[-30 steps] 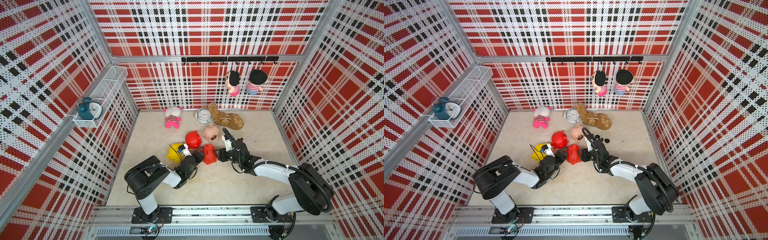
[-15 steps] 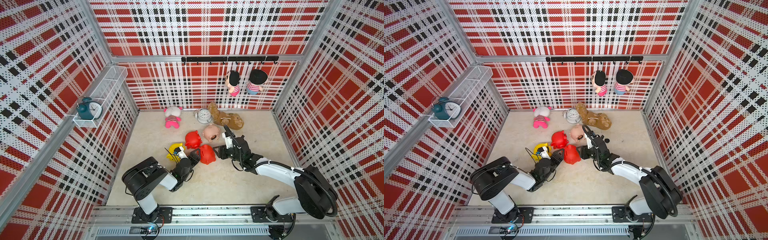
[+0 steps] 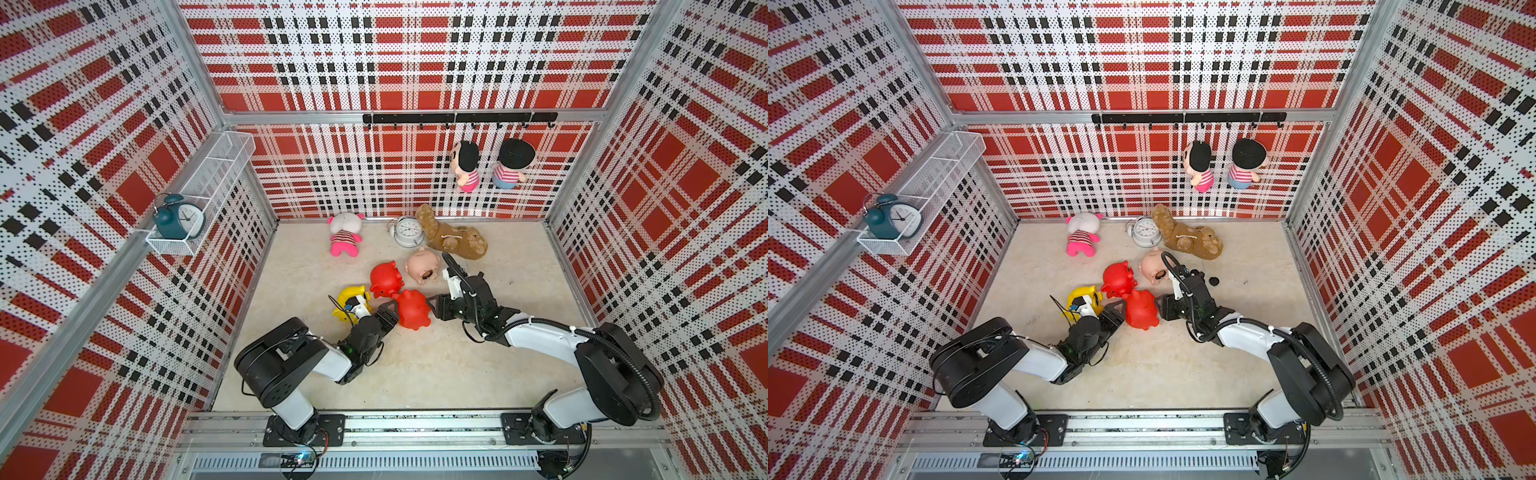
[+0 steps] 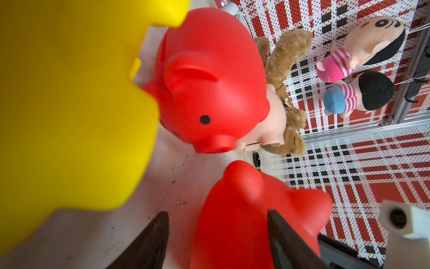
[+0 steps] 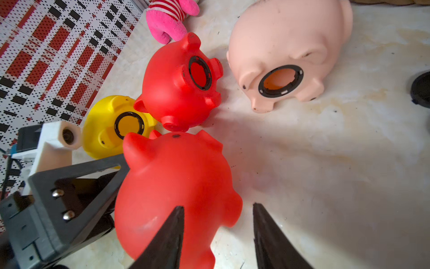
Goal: Open piggy banks
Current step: Adjust the piggy bank at the center of the board.
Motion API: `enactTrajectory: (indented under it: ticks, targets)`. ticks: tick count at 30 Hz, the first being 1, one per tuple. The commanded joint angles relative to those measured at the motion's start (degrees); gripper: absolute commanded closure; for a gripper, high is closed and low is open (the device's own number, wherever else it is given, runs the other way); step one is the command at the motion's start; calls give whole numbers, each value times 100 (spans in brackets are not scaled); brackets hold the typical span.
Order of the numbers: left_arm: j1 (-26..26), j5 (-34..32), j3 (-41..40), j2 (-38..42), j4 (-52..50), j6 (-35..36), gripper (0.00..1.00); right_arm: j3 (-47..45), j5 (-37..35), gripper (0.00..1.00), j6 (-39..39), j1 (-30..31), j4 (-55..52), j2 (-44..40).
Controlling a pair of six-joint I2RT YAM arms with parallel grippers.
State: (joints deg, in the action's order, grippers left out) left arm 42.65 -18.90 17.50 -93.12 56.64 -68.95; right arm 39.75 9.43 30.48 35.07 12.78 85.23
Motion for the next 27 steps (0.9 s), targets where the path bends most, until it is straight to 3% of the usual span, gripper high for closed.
enactTrajectory:
  ticks: [1, 8, 16, 17, 27]
  targets:
    - [-20, -53, 5, 196, -338, 122, 29, -16, 65, 49, 2, -35, 333, 151]
    - [-20, -110, 23, 798, -1235, 264, 20, 153, 118, 49, 2, -35, 390, 299]
    - [-302, 127, 490, 1420, -2438, 1299, 8, 47, 132, 49, 81, -35, 559, 389]
    - [-355, 212, 630, 1463, -2682, 1485, 0, 25, 129, 49, 81, -42, 566, 380]
    - [-582, 674, 2945, 1087, -6157, 2627, 2, -135, 72, 43, 81, -53, 638, 231]
